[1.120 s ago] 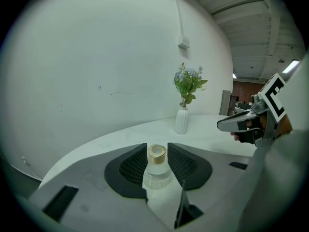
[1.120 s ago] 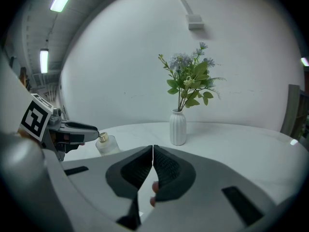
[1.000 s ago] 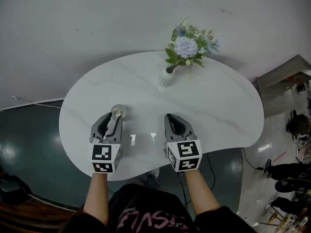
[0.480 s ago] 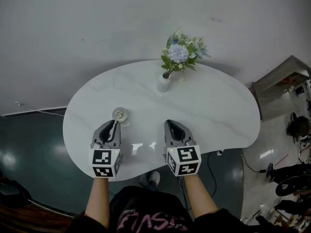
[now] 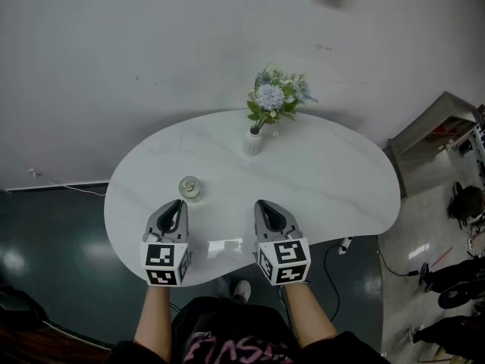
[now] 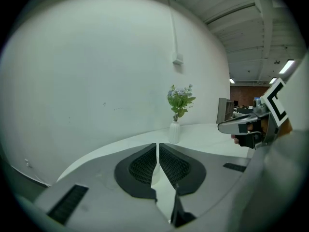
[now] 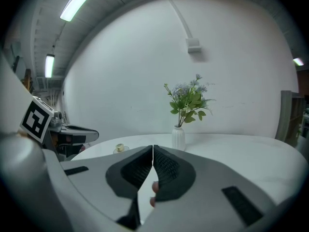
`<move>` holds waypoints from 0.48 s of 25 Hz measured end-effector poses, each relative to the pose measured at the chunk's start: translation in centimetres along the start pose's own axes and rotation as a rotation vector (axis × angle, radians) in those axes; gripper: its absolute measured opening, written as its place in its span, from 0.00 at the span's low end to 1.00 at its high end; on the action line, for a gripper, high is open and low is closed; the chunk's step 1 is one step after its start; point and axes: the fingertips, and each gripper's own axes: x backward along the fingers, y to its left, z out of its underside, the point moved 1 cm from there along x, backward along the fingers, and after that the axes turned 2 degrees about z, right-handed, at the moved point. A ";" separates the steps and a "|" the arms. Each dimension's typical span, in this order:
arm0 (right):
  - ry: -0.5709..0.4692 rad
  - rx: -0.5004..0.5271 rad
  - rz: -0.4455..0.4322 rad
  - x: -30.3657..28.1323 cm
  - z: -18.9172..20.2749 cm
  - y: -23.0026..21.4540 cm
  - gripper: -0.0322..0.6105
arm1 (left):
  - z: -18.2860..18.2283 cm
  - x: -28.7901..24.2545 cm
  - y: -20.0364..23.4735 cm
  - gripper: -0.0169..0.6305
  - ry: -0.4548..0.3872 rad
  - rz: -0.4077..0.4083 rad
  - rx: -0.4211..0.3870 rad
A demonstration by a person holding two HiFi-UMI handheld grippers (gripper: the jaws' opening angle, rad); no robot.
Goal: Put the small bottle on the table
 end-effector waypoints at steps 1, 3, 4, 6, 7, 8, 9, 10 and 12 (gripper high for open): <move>-0.005 0.003 -0.003 0.2 -0.2 0.2 0.16 | -0.1 0.3 -0.1 0.07 -0.003 0.001 0.004; -0.019 0.008 -0.006 0.7 -0.6 0.4 0.16 | -0.3 0.8 -0.1 0.07 -0.010 0.000 0.004; -0.025 0.011 -0.007 0.9 -0.9 0.5 0.16 | -0.5 1.1 -0.2 0.06 -0.013 -0.002 0.001; -0.038 0.016 -0.009 1.5 -1.3 0.7 0.16 | -0.8 1.7 -0.4 0.07 -0.018 -0.006 -0.003; -0.044 0.017 -0.009 1.8 -1.5 0.7 0.16 | -0.9 2.0 -0.5 0.07 -0.022 -0.008 -0.004; -0.050 0.018 -0.009 2.0 -1.7 0.8 0.16 | -1.1 2.2 -0.7 0.06 -0.026 -0.010 -0.003; -0.056 0.019 -0.010 2.3 -1.9 0.8 0.16 | -1.3 2.5 -0.8 0.07 -0.031 -0.011 -0.003; -0.062 0.021 -0.011 2.6 -2.0 0.8 0.16 | -1.5 2.7 -1.0 0.07 -0.035 -0.012 -0.003; -0.075 0.026 -0.013 3.3 -2.3 0.9 0.16 | -1.9 3.2 -1.4 0.06 -0.046 -0.013 -0.008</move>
